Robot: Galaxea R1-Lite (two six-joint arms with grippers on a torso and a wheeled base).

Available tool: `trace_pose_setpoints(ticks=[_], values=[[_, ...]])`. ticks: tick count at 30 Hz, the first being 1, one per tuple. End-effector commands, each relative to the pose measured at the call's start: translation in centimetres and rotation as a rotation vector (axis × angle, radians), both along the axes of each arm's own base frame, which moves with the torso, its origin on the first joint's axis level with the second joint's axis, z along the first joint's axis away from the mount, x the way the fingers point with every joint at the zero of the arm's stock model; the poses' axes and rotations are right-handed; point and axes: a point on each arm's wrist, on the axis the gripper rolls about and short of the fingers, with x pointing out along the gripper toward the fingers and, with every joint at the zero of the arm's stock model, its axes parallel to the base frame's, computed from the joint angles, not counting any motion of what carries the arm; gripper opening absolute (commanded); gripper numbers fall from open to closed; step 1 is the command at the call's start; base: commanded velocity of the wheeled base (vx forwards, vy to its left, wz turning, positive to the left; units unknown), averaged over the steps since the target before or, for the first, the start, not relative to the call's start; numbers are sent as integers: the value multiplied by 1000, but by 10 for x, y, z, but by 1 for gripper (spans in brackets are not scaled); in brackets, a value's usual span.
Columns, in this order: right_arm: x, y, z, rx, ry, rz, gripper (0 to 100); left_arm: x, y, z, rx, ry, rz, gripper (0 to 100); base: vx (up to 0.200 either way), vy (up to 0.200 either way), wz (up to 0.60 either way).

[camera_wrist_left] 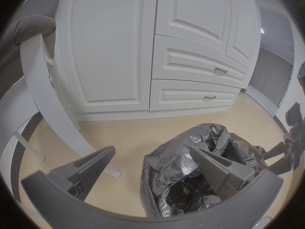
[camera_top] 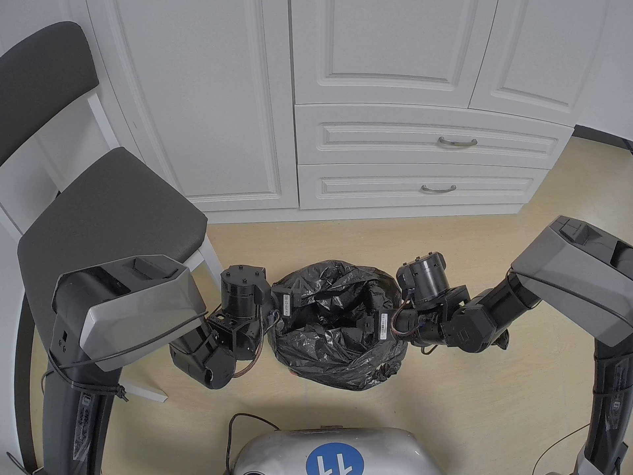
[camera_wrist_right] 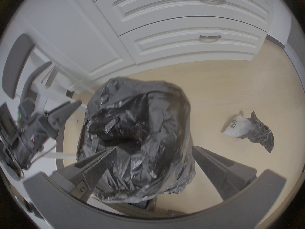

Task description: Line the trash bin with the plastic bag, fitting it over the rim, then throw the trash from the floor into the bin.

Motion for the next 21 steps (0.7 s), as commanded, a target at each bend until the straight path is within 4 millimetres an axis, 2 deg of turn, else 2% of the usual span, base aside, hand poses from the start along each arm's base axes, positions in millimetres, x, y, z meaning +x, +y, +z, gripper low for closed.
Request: trace_pose_setpoints(ticks=[1,13,16,17,18,21], values=[[-6,2,-9,-28,22,23,100,0,0,-1,0,0,-1,100,0,0,0],[-11,-28,-15,-171,36,95,100,0,0,-1,1,1,1,100,0,0,0],[-2,-33,-35,-205,62,99,100,0,0,-3,2,4,-1,100,0,0,0],[-2,-33,-35,-205,62,99,100,0,0,-3,2,4,-1,100,0,0,0],[7,-36,-45,-208,73,82,100,0,0,-3,2,4,1,100,0,0,0],[17,-44,-58,-214,92,53,100,0,0,-2,2,2,1,100,0,0,0]])
